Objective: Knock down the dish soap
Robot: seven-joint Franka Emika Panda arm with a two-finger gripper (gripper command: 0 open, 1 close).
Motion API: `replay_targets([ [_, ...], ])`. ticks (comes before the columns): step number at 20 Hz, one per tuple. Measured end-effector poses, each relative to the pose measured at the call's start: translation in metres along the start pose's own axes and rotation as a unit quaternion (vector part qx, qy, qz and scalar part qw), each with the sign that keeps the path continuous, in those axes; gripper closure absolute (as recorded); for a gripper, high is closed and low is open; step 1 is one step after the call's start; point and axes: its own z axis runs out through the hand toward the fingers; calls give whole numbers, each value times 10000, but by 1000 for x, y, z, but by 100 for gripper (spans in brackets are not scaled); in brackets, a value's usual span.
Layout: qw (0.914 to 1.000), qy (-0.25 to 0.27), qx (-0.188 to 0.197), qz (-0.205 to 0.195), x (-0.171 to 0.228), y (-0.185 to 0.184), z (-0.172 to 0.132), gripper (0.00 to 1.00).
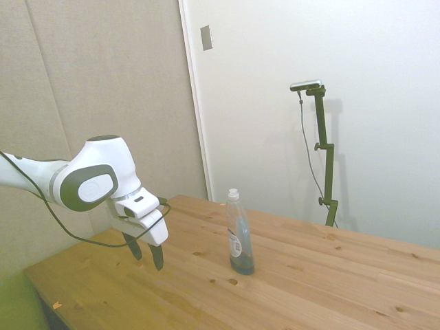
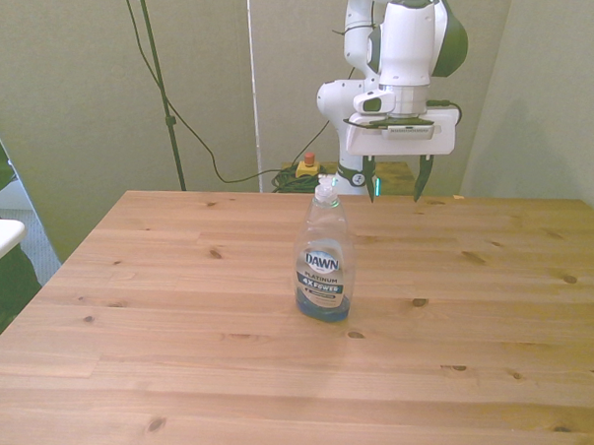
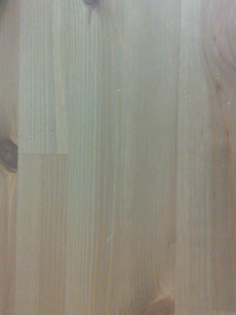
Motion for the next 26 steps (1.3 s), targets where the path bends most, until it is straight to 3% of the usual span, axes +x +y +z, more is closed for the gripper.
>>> replay_targets([
  [2, 10000, -1, -4, -1, 0, 0, 0, 0],
  [3, 10000, 11, 8, 11, 1, -1, 0, 100],
  [16, 9918, 966, 283, 789, 82, -13, -19, 100],
  [26, 9850, 1253, 185, 1172, 146, -12, -8, 100],
])
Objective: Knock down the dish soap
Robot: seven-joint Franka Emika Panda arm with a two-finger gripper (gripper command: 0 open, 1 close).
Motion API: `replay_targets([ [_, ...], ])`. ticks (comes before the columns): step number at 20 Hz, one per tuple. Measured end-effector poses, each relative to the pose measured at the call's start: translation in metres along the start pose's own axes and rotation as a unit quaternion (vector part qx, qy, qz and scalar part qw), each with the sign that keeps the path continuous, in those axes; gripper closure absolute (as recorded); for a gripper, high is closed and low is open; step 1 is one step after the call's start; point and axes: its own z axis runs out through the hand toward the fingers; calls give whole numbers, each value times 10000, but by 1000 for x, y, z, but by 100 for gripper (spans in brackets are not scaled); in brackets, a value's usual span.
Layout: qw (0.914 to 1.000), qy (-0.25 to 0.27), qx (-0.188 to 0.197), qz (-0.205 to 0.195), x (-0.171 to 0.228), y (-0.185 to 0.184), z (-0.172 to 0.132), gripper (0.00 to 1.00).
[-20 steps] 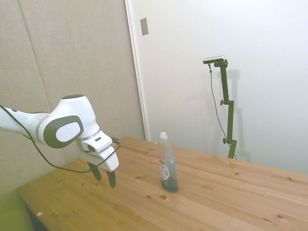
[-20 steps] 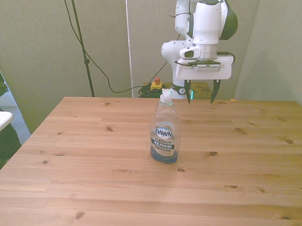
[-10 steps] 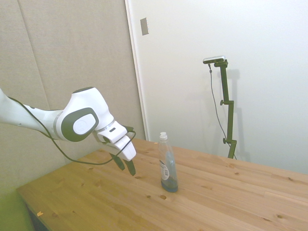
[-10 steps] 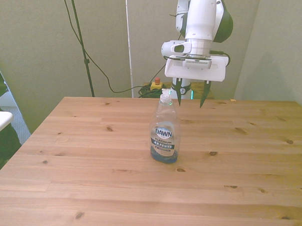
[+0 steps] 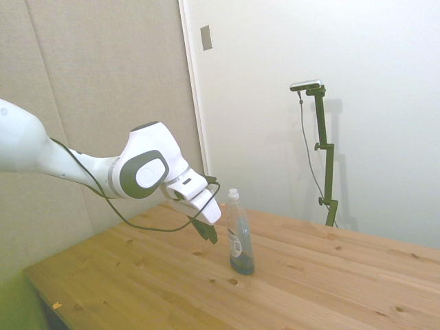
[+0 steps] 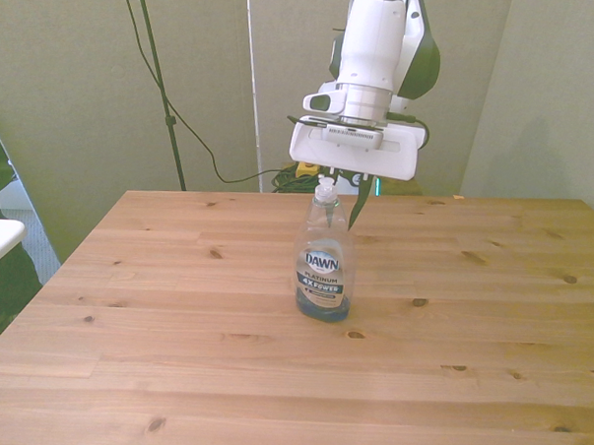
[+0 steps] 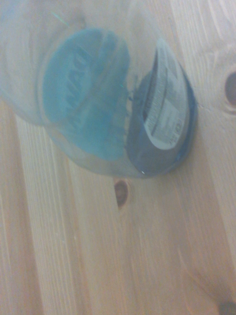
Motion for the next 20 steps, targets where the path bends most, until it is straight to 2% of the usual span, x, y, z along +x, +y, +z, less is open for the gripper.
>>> replay_targets([
  [7, 9998, 135, -74, 144, 24, -13, 15, 100],
  [20, 9976, 522, 148, 424, 85, -87, 41, 100],
])
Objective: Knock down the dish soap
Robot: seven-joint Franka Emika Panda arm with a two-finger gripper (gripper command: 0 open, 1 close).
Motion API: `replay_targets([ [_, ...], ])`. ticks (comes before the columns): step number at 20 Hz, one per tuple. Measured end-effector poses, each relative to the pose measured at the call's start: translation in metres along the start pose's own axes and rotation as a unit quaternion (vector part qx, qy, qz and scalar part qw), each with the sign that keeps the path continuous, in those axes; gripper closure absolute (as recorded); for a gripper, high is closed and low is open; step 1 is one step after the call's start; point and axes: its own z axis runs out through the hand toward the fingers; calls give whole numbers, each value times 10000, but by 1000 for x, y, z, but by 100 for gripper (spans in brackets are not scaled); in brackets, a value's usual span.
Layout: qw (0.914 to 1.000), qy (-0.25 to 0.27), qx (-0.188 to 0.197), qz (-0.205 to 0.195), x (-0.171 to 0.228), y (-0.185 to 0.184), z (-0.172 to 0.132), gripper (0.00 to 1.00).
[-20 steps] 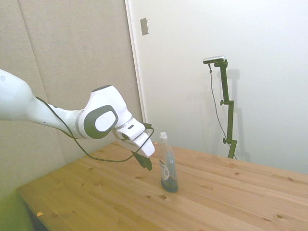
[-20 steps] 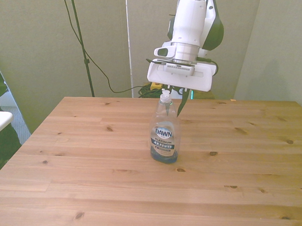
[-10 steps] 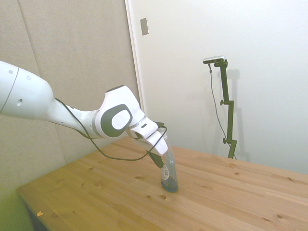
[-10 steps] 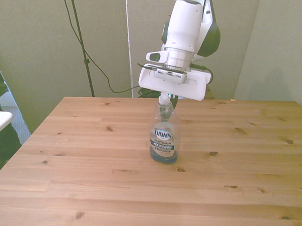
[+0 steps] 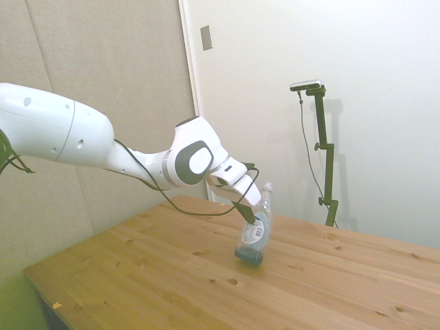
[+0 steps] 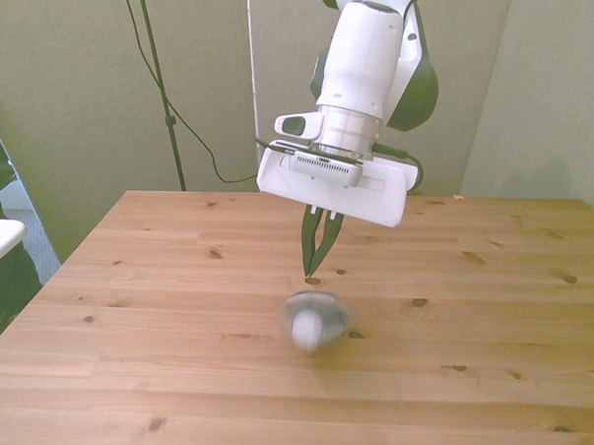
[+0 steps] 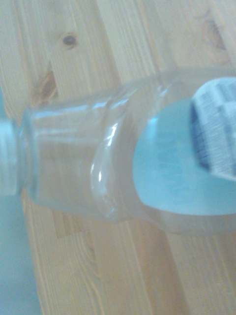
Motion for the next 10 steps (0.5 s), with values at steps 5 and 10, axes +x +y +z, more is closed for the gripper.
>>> replay_targets([
  [5, 9995, 156, 242, 111, 13, -22, 16, 100],
  [10, 9984, 381, 322, 257, 29, -34, 29, 100],
])
